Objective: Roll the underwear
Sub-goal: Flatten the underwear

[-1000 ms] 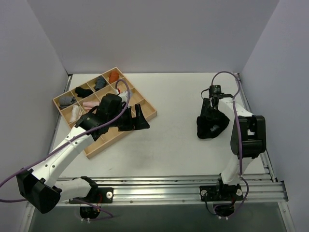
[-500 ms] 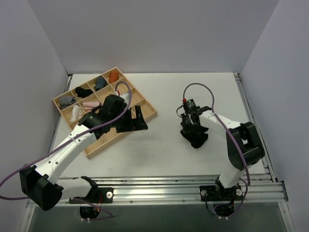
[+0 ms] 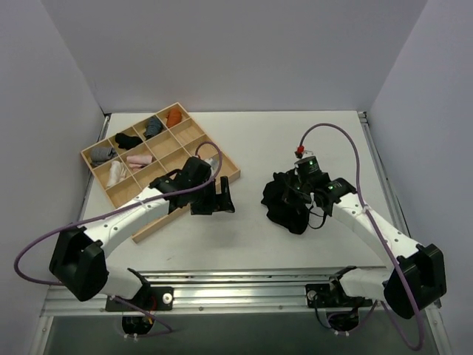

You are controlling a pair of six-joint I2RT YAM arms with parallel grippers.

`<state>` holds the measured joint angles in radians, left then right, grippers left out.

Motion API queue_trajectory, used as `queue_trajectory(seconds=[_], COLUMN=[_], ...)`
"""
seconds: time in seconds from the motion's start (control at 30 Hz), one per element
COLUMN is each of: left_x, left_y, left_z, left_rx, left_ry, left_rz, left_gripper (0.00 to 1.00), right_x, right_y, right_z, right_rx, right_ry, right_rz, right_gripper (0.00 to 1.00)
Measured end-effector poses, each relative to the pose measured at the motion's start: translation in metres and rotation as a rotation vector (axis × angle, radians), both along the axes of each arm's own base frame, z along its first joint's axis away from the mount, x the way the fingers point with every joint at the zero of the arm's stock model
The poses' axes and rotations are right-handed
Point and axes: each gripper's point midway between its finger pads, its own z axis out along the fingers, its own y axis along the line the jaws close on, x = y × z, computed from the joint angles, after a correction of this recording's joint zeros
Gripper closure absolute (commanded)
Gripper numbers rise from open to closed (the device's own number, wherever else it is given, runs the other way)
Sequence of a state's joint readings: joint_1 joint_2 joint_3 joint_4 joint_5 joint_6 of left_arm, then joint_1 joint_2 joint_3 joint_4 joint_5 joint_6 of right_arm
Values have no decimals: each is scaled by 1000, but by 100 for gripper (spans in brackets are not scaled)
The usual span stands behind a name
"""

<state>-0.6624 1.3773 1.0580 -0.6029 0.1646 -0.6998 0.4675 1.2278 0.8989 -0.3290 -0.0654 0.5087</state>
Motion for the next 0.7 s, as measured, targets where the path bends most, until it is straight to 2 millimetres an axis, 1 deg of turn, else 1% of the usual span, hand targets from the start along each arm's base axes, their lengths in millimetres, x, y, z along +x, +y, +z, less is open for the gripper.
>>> queue_trajectory(seconds=[0.17,0.27,0.4,0.53,0.7], left_x=[0,0,6,13,24], left_y=[-31,-52,-82,-107,-137], left_z=[-33,-45,-50,-49,-56], left_rx=[14,18,-6,-41,-65], left_ry=[50,74,75,55,46], left_rz=[-48,-78,-110,-139,-166], left_gripper=[10,10,11,11,11], right_x=[-1,0,3,6,4], right_y=[-17,-32,-60,-81,-95], right_z=[-2,-1,11,24,21], right_rx=[-46,-79,-111,-114,-130], right_ry=[9,1,-38,-85,-66], right_rz=[-75,-138,-253,-331,-375], right_gripper=[100,100,100,100,100])
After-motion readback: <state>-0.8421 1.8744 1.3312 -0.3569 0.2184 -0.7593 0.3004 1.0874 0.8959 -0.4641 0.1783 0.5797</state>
